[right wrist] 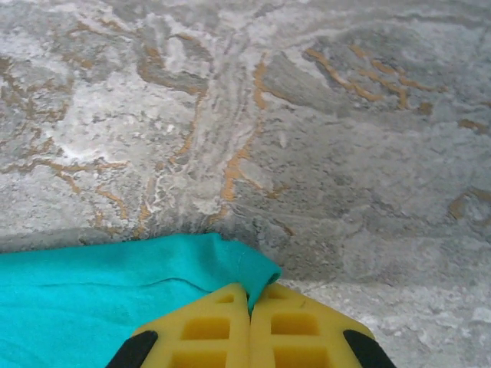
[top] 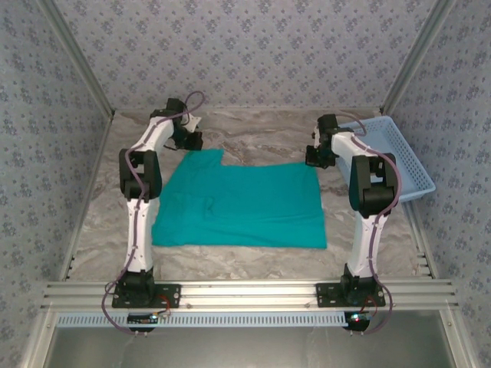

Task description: Fold the inside-out t-shirt

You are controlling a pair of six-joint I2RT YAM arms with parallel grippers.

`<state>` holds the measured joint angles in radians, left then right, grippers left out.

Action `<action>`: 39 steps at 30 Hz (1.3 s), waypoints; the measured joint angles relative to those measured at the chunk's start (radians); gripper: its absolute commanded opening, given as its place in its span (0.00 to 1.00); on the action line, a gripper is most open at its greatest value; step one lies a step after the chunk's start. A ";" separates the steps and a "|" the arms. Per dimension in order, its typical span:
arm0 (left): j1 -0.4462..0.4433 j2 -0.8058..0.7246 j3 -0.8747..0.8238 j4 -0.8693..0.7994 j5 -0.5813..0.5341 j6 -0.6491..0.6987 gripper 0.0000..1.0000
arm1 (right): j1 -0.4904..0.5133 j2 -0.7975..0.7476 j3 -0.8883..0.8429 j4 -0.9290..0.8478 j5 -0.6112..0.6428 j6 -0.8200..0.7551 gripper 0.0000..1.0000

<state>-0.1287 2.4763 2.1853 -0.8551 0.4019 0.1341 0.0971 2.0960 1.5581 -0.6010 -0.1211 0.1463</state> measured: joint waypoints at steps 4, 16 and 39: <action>0.013 -0.124 -0.116 0.072 0.079 0.057 0.00 | 0.007 -0.052 -0.044 0.045 -0.012 -0.056 0.00; 0.028 -0.502 -0.563 0.338 0.214 0.153 0.00 | 0.047 -0.324 -0.290 0.222 0.006 -0.163 0.00; 0.001 -1.003 -0.988 0.286 0.161 0.212 0.00 | 0.060 -0.706 -0.656 0.220 0.011 0.003 0.00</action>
<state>-0.1276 1.4734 1.1973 -0.5690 0.5632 0.3458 0.1570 1.3899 0.9024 -0.3809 -0.1101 0.1490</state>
